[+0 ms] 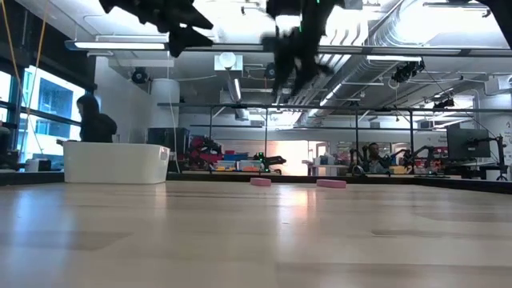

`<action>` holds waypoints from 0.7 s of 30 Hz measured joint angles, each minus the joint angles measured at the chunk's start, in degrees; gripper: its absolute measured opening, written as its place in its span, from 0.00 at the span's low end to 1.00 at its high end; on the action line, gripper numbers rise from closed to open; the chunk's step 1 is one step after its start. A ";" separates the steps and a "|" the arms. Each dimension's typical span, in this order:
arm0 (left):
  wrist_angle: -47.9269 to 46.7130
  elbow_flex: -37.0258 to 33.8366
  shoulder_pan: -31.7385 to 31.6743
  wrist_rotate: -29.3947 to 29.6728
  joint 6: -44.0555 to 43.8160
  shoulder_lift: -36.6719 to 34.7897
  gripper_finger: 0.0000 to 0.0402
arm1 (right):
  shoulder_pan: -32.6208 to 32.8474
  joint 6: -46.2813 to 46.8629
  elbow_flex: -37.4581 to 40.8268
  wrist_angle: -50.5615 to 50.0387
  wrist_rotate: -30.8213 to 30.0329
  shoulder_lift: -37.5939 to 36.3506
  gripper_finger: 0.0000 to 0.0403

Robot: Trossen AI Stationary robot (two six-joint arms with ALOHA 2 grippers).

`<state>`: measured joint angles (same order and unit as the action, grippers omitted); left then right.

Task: Sort blocks
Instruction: Put the pink block into the white bin

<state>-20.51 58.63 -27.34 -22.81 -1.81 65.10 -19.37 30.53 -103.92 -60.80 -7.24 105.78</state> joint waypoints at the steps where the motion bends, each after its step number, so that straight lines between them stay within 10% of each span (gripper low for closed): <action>1: 0.01 0.00 -0.08 0.02 0.08 -0.45 0.49 | -0.87 0.35 3.15 1.54 1.47 -0.01 0.38; 21: 12.31 -0.07 -1.37 11.54 -17.64 8.21 0.49 | -12.66 -12.72 29.42 11.51 4.71 -1.07 0.37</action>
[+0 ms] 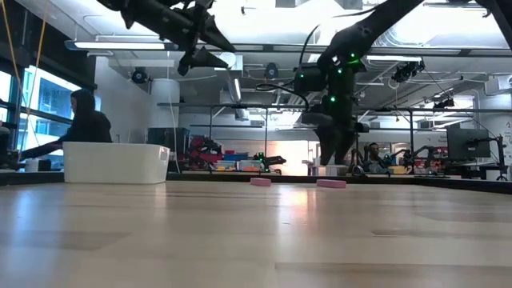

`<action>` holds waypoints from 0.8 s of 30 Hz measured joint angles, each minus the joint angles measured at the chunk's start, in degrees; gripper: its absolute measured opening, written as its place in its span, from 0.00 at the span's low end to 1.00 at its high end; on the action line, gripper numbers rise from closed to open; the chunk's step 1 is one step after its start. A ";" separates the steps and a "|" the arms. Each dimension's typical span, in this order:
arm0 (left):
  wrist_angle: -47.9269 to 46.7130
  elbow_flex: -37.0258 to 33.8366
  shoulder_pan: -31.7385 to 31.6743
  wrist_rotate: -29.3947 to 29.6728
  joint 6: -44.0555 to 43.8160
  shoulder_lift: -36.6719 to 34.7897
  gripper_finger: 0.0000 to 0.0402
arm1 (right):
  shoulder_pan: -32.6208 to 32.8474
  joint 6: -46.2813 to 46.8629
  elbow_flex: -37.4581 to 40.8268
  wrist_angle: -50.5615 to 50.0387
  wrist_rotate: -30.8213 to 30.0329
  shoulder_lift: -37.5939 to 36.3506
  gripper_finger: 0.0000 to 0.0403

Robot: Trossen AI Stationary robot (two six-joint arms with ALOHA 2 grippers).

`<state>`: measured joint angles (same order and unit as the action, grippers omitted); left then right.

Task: Sort blocks
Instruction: Put the pink block into the white bin

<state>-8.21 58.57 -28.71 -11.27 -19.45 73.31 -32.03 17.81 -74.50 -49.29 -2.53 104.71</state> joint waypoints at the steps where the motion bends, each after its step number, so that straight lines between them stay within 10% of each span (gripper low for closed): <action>1: 0.33 -0.01 0.10 0.02 -1.02 0.14 0.49 | -0.29 -0.71 0.00 0.53 -0.01 0.00 0.37; 24: 12.34 0.00 -0.59 0.13 4.17 0.51 0.49 | -3.42 10.51 8.26 14.23 4.21 1.05 0.38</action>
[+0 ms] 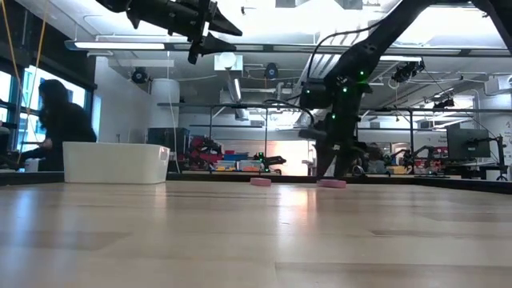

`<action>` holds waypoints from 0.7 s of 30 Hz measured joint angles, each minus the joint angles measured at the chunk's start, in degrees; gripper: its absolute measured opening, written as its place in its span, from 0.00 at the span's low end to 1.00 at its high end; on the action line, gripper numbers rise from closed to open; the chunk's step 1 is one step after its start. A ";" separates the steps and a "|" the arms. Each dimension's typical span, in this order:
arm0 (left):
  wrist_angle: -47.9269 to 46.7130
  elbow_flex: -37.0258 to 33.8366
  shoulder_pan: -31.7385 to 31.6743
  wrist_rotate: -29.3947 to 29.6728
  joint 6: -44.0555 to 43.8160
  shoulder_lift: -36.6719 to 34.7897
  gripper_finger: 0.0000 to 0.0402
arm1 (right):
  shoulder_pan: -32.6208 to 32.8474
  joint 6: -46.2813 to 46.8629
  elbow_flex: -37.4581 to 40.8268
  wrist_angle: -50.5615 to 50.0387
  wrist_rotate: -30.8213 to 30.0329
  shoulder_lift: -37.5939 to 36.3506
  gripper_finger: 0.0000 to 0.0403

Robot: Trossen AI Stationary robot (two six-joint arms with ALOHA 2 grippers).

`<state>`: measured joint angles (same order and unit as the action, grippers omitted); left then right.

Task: Sort blocks
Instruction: Put the pink block into the white bin

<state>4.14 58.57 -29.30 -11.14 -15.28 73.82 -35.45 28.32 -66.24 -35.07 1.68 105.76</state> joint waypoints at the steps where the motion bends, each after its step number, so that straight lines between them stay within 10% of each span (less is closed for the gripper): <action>1: -0.05 -0.01 0.00 0.00 0.34 0.00 0.49 | 0.28 0.41 0.00 0.01 -0.84 0.41 0.38; 14: -0.41 -0.02 0.00 -0.28 0.93 0.00 0.49 | 2.56 4.20 -0.17 0.42 -2.66 3.38 0.36; 21: -0.30 0.00 0.00 -0.28 0.95 -0.02 0.49 | 2.93 2.45 -0.22 0.92 -1.11 3.14 0.06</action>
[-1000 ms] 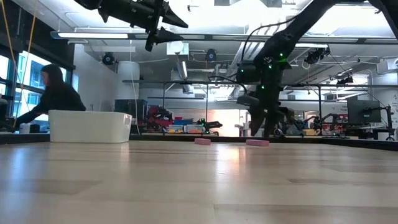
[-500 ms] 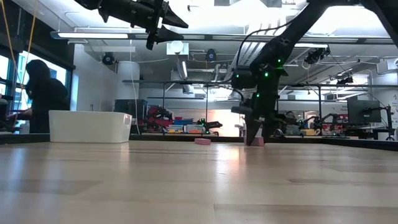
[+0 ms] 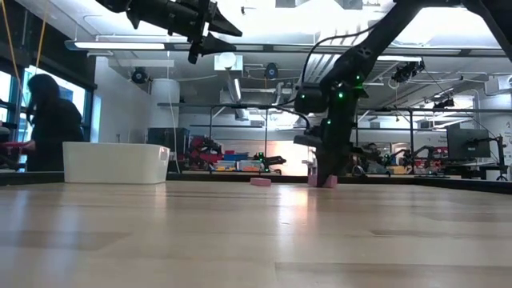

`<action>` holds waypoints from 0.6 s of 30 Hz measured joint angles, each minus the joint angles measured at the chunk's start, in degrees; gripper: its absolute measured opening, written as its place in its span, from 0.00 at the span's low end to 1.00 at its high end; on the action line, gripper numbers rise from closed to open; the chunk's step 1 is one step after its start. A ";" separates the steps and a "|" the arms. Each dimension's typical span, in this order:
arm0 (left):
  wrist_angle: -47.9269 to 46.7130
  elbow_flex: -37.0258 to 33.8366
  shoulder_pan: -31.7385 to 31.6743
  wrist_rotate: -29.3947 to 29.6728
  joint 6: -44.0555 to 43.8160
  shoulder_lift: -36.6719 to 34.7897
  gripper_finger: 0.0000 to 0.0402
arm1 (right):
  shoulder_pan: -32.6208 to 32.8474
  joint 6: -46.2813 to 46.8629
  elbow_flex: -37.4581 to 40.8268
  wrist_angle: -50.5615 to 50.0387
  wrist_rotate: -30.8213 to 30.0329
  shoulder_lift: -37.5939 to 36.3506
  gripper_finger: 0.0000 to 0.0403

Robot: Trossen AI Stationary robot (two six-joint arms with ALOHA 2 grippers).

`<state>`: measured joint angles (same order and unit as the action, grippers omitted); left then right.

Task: Sort blocks
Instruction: Put the pink block into the white bin

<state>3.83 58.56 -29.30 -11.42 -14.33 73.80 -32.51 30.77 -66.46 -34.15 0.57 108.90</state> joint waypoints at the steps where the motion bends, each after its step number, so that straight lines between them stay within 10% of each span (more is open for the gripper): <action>1: 0.18 -0.02 0.00 0.00 0.02 0.00 0.49 | 0.09 -0.93 0.07 0.20 0.19 -0.36 0.03; 8: -0.83 0.00 1.17 0.09 16.05 -0.04 0.49 | 0.37 -9.26 -5.16 1.35 17.24 -8.02 0.01; 18: 3.75 0.00 2.91 0.17 19.09 0.07 0.49 | 7.63 -16.32 -18.07 9.03 14.88 -17.46 0.00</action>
<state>7.58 58.57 -26.39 -11.25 4.76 73.87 -24.88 14.46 -84.53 -25.12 15.44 91.43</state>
